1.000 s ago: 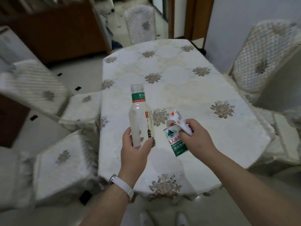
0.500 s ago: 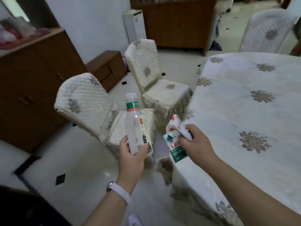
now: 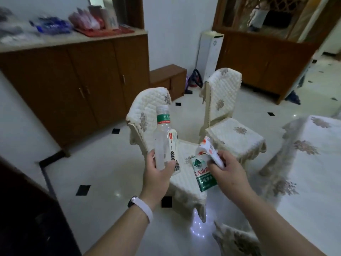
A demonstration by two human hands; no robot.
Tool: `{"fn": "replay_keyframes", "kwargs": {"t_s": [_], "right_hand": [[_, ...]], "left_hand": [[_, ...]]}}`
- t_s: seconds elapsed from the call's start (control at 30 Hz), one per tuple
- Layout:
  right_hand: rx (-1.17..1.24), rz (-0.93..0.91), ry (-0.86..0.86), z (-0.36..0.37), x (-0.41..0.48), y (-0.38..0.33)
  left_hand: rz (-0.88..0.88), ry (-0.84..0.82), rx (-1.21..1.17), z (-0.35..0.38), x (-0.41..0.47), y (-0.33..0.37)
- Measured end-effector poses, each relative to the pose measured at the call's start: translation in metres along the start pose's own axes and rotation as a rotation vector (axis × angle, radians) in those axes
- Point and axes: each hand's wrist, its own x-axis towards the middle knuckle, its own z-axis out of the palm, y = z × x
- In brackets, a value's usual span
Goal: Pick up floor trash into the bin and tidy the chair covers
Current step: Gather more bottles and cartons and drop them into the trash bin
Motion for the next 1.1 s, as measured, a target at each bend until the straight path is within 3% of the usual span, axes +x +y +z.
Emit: {"fn": "replay_keyframes", "kwargs": {"t_s": [0.33,0.63,1.1], "right_hand": [[0.029,-0.070,-0.171,0.114,0.076,-0.050],[0.070,-0.150,-0.430,0.244,0.187,-0.112],[0.068,-0.250,-0.674,0.386,0.309,-0.205]], "left_hand": [[0.018,0.204,0.029,-0.097,0.070,0.013],[-0.018,0.454,0.102,-0.189,0.163,0.026],[0.008,0.609,0.160,-0.279,0.281,0.052]]}}
